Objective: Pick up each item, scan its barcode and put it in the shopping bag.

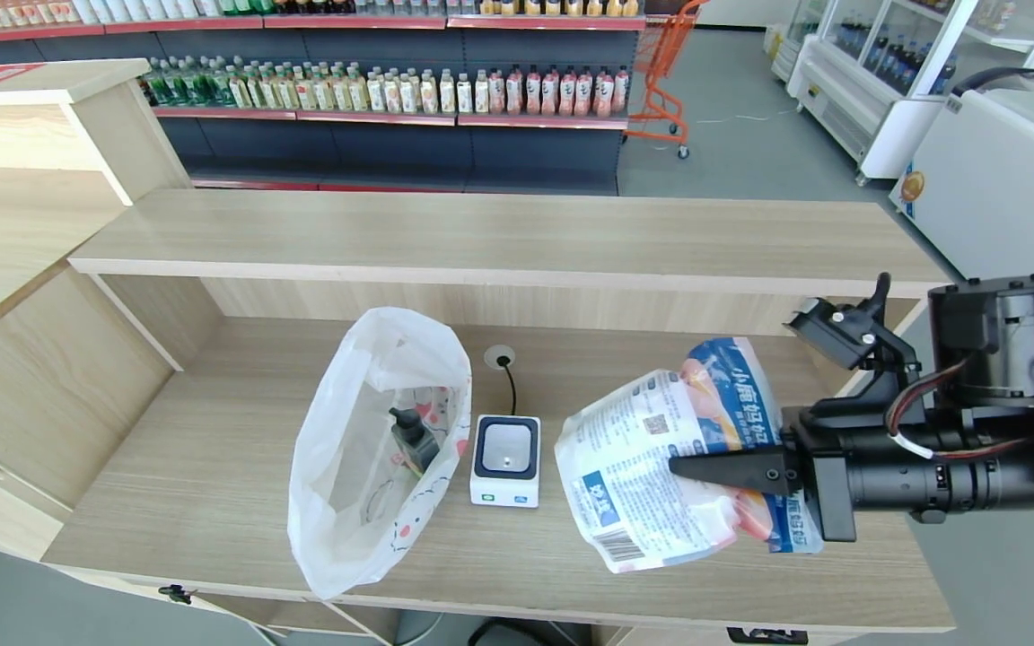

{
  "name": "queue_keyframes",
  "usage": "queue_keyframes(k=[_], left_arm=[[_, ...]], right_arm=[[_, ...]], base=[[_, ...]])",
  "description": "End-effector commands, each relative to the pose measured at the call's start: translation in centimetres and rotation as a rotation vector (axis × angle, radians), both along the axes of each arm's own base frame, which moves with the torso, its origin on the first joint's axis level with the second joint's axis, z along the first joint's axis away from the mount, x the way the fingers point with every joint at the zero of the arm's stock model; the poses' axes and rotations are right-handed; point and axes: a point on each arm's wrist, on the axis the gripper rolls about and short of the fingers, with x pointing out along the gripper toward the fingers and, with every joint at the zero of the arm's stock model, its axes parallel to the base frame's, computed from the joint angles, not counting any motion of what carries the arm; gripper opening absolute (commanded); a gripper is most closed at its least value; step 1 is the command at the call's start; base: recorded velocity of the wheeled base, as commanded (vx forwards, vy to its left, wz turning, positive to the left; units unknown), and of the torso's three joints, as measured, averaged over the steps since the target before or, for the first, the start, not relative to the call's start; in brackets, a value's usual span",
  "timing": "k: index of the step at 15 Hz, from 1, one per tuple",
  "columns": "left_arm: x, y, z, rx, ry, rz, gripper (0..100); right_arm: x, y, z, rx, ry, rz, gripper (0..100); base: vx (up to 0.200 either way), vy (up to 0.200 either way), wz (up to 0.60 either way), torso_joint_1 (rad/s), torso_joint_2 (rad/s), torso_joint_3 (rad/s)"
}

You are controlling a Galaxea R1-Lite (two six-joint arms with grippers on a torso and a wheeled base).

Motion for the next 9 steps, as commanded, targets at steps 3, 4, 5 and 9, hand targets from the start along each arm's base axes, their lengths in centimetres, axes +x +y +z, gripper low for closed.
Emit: queue_keyframes(k=[3, 4, 5, 9], left_arm=[[0.00, 0.00, 0.00, 0.000, 0.000, 0.001, 100], [0.00, 0.00, 0.00, 0.000, 0.000, 0.001, 100], [0.00, 0.00, 0.00, 0.000, 0.000, 0.001, 100], [0.00, 0.00, 0.00, 0.000, 0.000, 0.001, 100]], right_arm=[[0.06, 1.13, -0.68, -0.024, 0.035, -0.012, 0], [0.01, 1.12, -0.73, -0.030, 0.033, -0.023, 0], [-0.05, 1.06, -0.75, -0.034, 0.032, -0.033, 0], [-0.47, 1.26, -0.40, -0.038, 0.014, -0.043, 0]], base=[[0.000, 0.000, 0.00, 0.000, 0.00, 0.000], [0.000, 0.000, 0.00, 0.000, 0.00, 0.000], [0.000, 0.000, 0.00, 0.000, 0.00, 0.000], [0.000, 0.000, 0.00, 0.000, 0.00, 0.000]])
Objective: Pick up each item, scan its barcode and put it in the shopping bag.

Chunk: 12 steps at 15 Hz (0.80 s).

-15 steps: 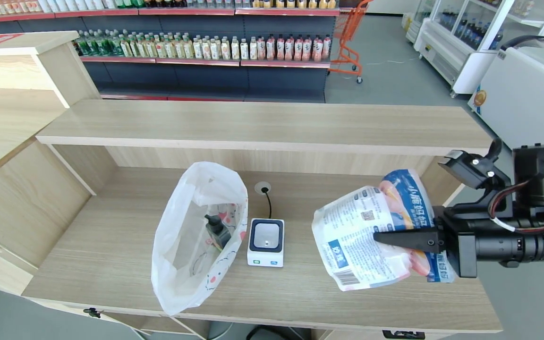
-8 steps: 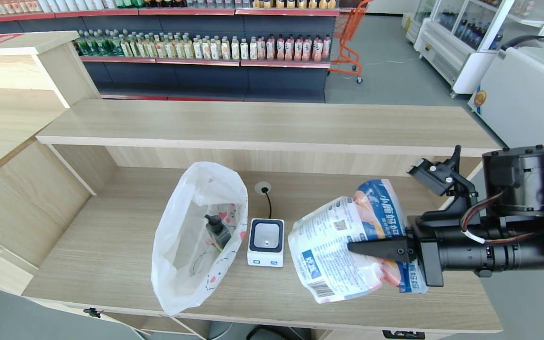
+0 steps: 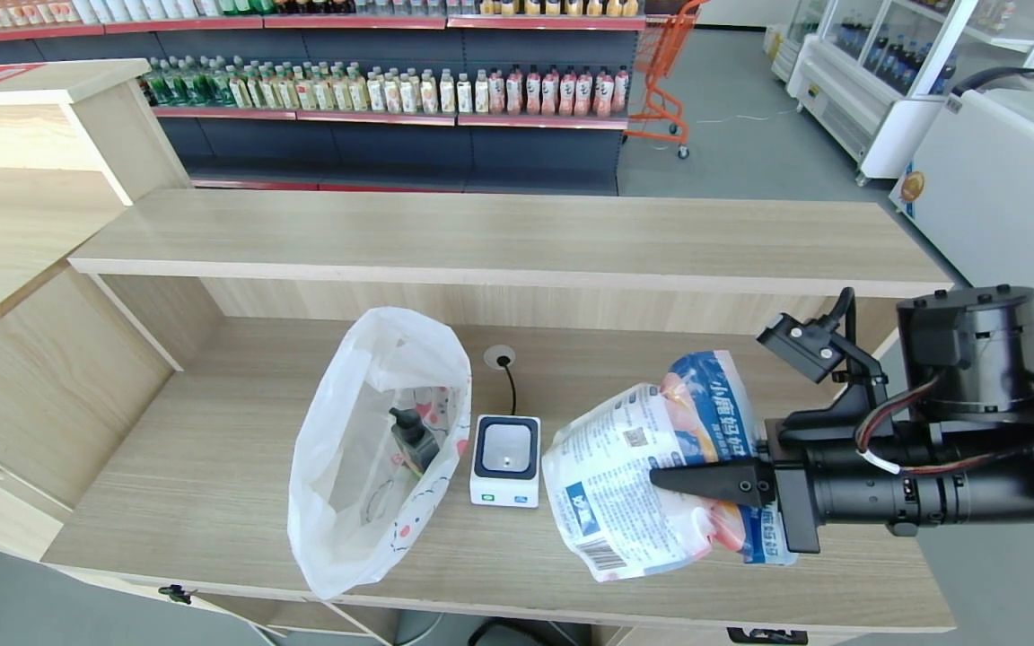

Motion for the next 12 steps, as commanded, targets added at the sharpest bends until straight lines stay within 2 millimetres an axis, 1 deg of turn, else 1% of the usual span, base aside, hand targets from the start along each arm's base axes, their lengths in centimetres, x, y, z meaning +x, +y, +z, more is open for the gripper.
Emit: queue_keyframes(k=[1, 4, 12], left_arm=[[0.0, 0.0, 0.0, 0.000, 0.000, 0.002, 100], [0.0, 0.0, 0.0, 0.000, 0.000, 0.002, 100], [0.0, 0.0, 0.0, 0.000, 0.000, 0.002, 100]], right_arm=[[-0.2, 0.0, 0.1, 0.000, -0.006, 0.000, 0], [-0.6, 0.1, 0.0, -0.005, -0.007, 0.008, 0], [-1.3, -0.3, 0.5, 0.003, -0.030, 0.001, 0]], base=[[0.000, 0.000, 0.00, 0.000, 0.00, 0.000], [0.000, 0.000, 0.00, 0.000, 0.00, 0.000], [0.000, 0.000, 0.00, 0.000, 0.00, 0.000]])
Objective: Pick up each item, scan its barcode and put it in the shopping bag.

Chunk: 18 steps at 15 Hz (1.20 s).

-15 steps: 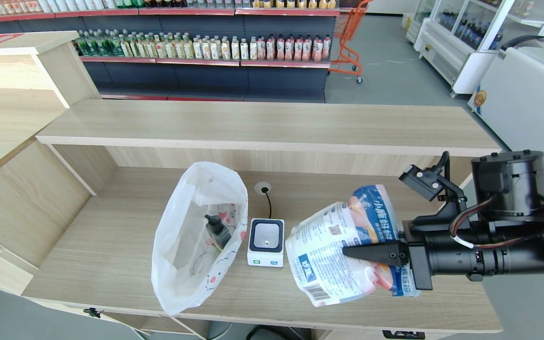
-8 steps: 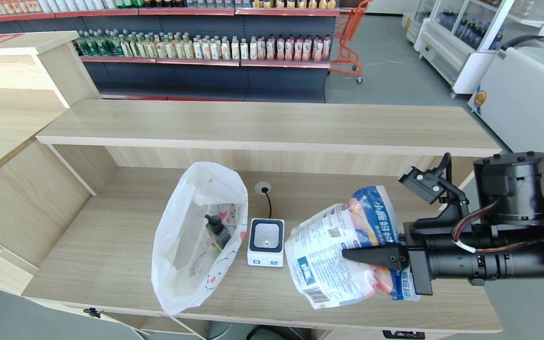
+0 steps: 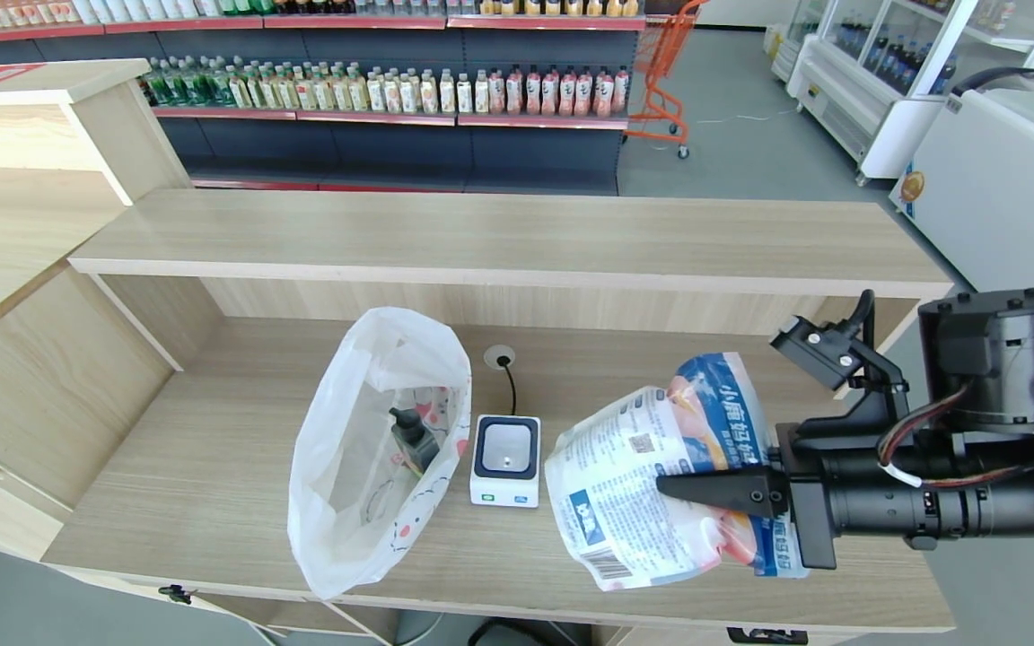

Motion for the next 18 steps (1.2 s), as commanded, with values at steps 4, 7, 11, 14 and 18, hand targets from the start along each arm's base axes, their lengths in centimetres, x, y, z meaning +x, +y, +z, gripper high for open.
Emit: queue_keyframes(k=[4, 7, 11, 14, 18], left_arm=[[0.0, 0.0, 0.0, 0.000, 0.000, 0.000, 100], [0.0, 0.0, 0.0, 0.000, 0.000, 0.000, 100], [0.0, 0.0, 0.0, 0.000, 0.000, 0.002, 100], [0.0, 0.0, 0.0, 0.000, 0.000, 0.000, 100], [0.0, 0.0, 0.0, 0.000, 0.000, 0.000, 100]], right_arm=[[-0.6, -0.6, 0.2, -0.002, -0.023, -0.016, 0], [0.8, -2.7, 0.9, -0.274, -0.378, -0.246, 0], [0.8, -6.1, 0.7, -0.504, -0.574, -0.318, 0], [0.1, -7.5, -0.2, -0.615, -0.626, -0.314, 0], [-0.4, -7.5, -0.4, -0.619, -0.631, -0.300, 0]], base=[[0.000, 0.000, 0.00, 0.000, 0.00, 0.000], [0.000, 0.000, 0.00, 0.000, 0.00, 0.000], [0.000, 0.000, 0.00, 0.000, 0.00, 0.000], [0.000, 0.000, 0.00, 0.000, 0.00, 0.000], [0.000, 0.000, 0.00, 0.000, 0.00, 0.000]])
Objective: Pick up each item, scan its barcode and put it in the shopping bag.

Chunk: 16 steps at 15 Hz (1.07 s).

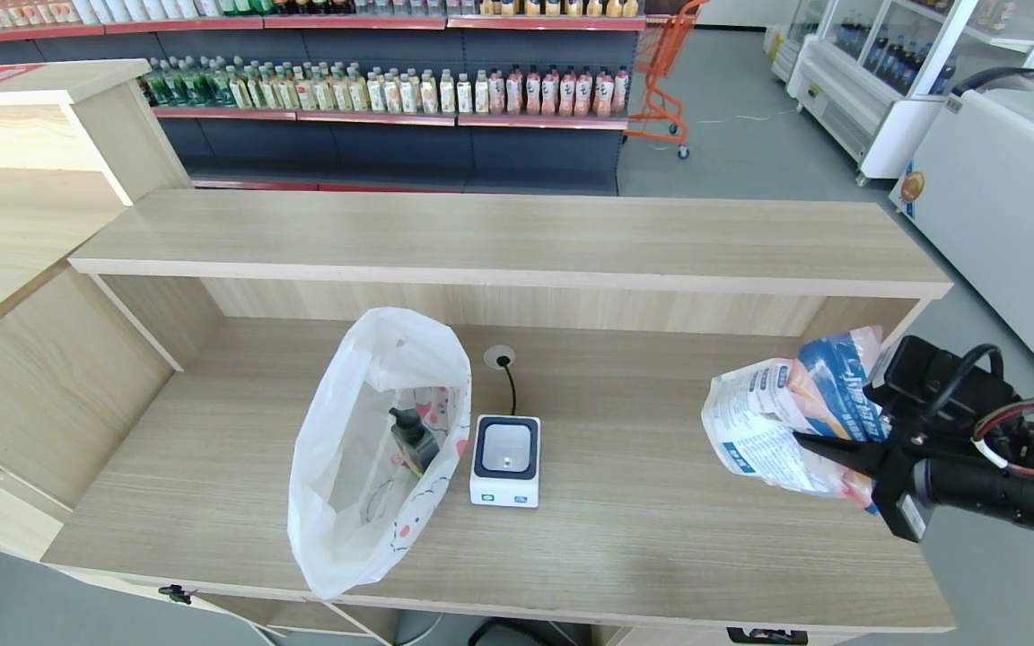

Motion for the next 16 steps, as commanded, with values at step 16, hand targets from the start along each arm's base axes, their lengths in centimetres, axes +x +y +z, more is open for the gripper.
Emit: queue_keyframes(k=[16], left_arm=[[0.00, 0.00, 0.00, 0.000, 0.000, 0.000, 100]], right_arm=[[-0.66, 0.09, -0.50, 0.107, 0.071, 0.072, 0]], base=[[0.000, 0.088, 0.00, 0.000, 0.00, 0.002]])
